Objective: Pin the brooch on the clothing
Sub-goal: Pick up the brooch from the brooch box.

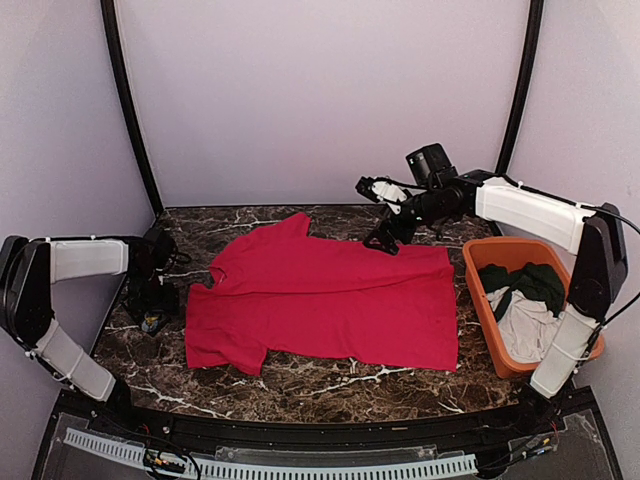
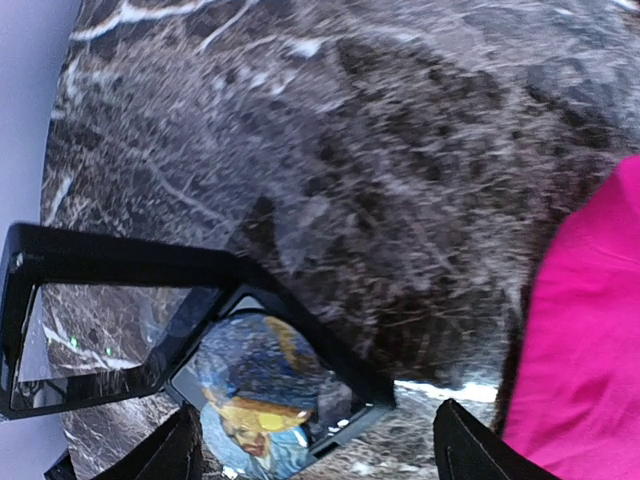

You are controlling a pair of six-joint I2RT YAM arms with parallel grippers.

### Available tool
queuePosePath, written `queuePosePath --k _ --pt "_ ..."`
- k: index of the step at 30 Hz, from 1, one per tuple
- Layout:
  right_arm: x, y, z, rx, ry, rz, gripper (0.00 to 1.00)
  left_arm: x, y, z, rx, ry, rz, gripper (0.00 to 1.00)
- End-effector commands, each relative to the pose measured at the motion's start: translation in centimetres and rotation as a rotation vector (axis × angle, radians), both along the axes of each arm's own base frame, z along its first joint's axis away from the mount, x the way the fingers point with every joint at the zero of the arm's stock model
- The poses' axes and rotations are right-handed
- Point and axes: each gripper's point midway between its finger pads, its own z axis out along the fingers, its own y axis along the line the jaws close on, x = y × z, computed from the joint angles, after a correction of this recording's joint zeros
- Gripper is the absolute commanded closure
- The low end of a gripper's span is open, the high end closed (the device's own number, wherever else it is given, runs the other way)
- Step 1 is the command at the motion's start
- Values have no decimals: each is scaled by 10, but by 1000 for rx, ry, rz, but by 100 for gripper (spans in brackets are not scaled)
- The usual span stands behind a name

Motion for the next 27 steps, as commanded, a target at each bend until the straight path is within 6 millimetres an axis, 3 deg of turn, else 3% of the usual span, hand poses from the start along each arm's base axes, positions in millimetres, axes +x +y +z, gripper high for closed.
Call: queuePosePath --k 1,15,27 --pt "-5 6 -1 -7 -9 18 2 -8 9 -5 -23 -7 58 21" --pt "-8 10 -11 -50 -5 25 3 0 15 -17 -67 -1 83 23" --pt "-9 12 -17 -65 5 33 3 12 11 -17 -89 -17 82 34"
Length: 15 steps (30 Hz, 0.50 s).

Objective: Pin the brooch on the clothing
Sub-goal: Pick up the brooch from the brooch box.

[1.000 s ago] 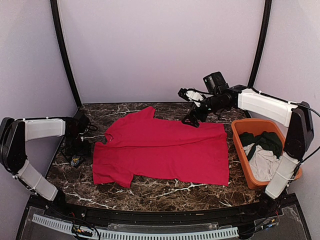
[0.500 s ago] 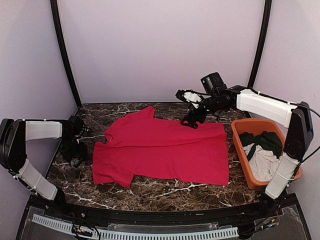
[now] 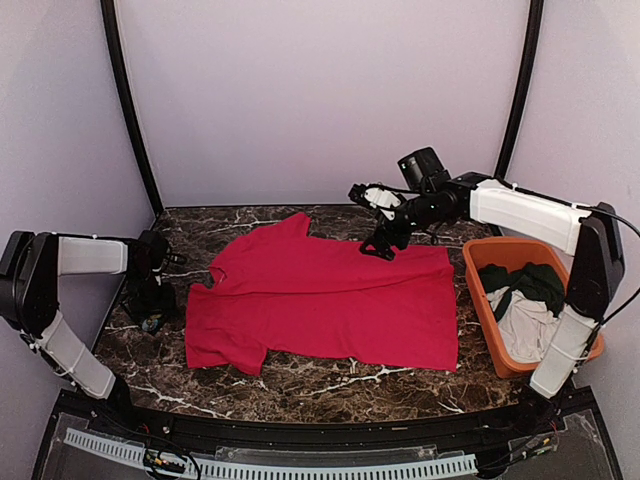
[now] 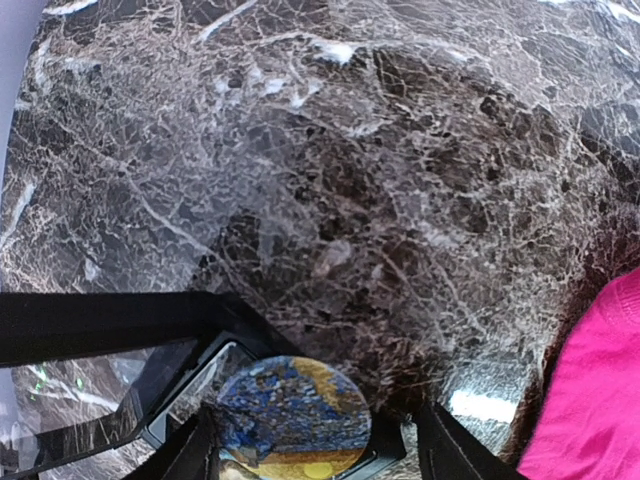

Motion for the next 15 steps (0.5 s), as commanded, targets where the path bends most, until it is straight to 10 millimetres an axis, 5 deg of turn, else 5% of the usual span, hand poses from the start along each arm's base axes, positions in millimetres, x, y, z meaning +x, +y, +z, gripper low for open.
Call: queuePosePath --k 1,15 --pt "-1 3 -9 -21 14 7 3 4 0 4 -9 -12 2 34" --pt "-3 6 -11 -26 22 13 3 6 4 6 17 -16 -17 51"
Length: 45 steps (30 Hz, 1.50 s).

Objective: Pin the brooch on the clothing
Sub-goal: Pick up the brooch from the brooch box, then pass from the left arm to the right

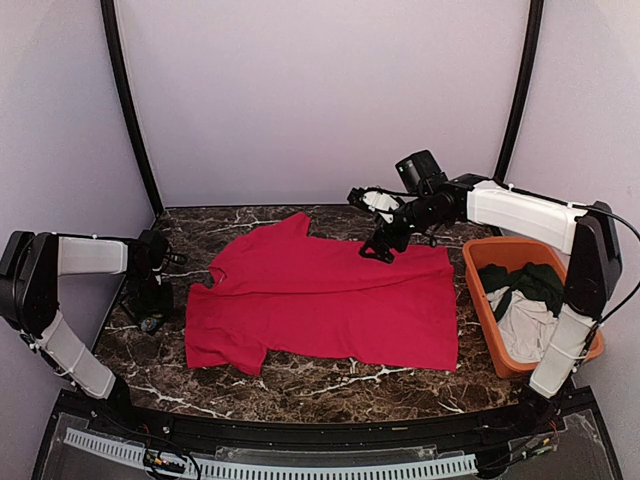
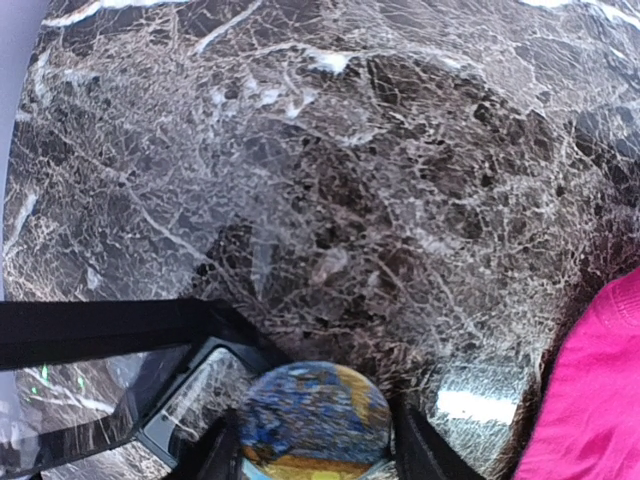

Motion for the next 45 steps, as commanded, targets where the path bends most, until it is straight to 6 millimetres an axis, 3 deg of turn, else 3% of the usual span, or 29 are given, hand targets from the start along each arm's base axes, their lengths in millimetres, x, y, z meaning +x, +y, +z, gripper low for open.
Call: queuePosePath --k 1,5,17,23,27,30,35,42,45 --pt "-3 5 -2 -10 3 13 3 4 3 5 10 -12 0 51" --pt "-4 6 -2 -13 3 16 3 4 3 7 9 -19 -1 58" --pt "-4 7 -3 -19 3 16 3 9 6 25 29 -78 -9 66" --pt "-4 7 -4 -23 3 15 3 23 2 49 4 -202 -22 65" --pt "-8 9 -2 -13 0 39 2 31 -15 69 -86 -279 -61 65" --pt "-16 14 5 17 -27 94 1 36 -37 90 -195 -361 -126 66" --pt "-47 25 37 129 -147 263 1 31 -90 126 -368 -454 -311 65" --pt "-111 29 78 234 -398 582 2 -6 -186 181 -722 -545 -658 64" --pt "-125 26 95 269 -456 630 1 -25 -218 196 -884 -548 -771 64"
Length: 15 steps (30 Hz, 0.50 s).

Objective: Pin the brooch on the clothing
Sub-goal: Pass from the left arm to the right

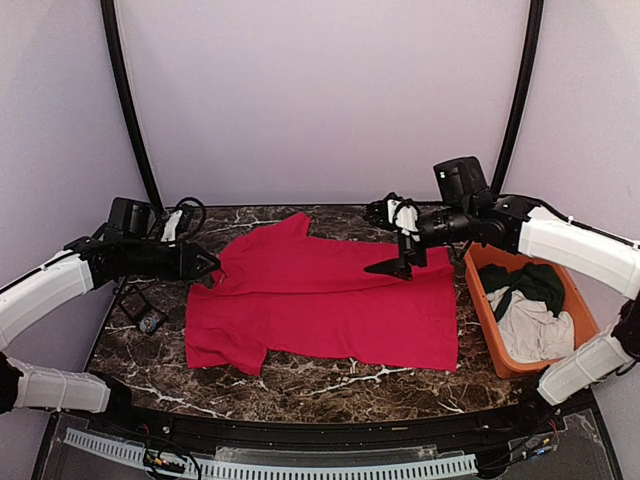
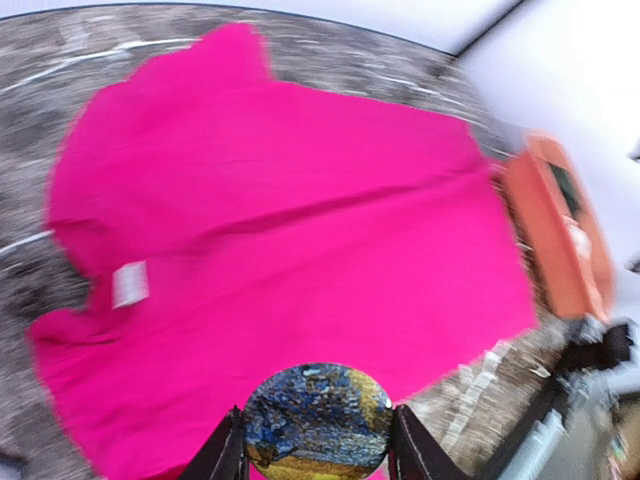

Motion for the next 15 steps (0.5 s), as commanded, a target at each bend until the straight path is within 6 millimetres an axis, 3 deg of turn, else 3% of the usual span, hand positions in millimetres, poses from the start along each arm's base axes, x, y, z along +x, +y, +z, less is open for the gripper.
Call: queuePosePath --k 1,7,15 --pt "-26 7 31 91 -155 171 1 -36 -57 30 -231 -25 -289 64" --pt "-44 17 40 131 -130 284 1 -70 -98 55 -414 -65 -524 62" --pt "-70 44 51 209 -158 445 1 -102 -125 72 -571 -38 -692 61"
